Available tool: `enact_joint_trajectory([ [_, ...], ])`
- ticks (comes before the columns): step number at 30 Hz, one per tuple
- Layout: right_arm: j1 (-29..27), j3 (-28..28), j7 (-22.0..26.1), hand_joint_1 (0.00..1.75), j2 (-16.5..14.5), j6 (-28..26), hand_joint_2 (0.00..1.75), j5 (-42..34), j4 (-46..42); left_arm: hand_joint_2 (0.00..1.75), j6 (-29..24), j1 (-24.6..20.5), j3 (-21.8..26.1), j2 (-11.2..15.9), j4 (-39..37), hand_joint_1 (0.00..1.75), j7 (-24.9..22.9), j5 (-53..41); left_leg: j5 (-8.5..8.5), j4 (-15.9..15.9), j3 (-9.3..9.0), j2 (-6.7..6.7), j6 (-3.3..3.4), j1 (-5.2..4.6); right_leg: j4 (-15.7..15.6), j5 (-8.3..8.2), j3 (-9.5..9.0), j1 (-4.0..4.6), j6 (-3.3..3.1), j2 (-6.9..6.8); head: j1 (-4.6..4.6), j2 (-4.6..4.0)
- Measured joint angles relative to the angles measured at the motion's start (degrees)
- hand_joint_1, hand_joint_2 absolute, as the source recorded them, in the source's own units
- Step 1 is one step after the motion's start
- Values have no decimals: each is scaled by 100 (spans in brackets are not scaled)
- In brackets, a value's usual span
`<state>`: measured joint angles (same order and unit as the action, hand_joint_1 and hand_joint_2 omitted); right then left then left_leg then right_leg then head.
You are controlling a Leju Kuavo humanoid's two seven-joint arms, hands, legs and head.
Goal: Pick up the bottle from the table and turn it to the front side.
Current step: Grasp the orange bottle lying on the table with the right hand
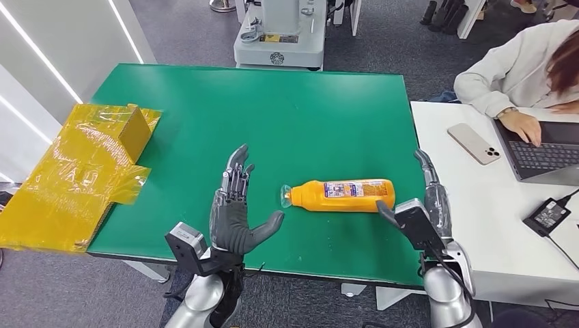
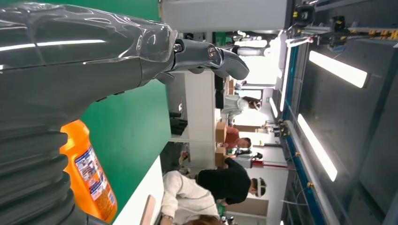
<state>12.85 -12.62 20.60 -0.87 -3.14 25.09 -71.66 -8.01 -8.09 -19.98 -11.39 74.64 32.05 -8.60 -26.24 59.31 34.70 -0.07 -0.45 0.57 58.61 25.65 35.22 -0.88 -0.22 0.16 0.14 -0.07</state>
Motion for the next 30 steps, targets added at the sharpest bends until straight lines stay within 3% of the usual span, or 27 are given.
enact_joint_trajectory([
  [5, 813, -294, -195, 0, 141, 596, 175, 420, 979, 175, 107, -166, -81, -7, -229, 0, 29, 38, 0, -1, 0, 10, 0, 0, 3, -1, 3, 1, -1, 12, 0, 0],
  [13, 2213, -1495, -326, 0, 291, 1481, 175, 1437, 3020, 175, 110, -452, -137, -7, -696, 0, 52, 157, 6, 0, -1, 1, -4, 2, 4, -2, 3, 2, -1, 4, -1, 0],
  [21, 2737, -2317, -340, 0, 372, 2003, 175, 1447, 3923, 175, -20, -618, -194, 8, -1089, 0, 80, 423, 5, 1, 3, 0, -4, 1, 2, -1, 4, 1, 0, 4, 0, 0],
  [30, 2982, -2710, -403, 0, 428, 2158, 175, 1502, 4188, 175, -103, -658, -201, 11, -1273, 0, 86, 567, 5, 4, 0, 1, -3, 1, 2, -2, 3, 2, 0, 6, -1, 0],
])
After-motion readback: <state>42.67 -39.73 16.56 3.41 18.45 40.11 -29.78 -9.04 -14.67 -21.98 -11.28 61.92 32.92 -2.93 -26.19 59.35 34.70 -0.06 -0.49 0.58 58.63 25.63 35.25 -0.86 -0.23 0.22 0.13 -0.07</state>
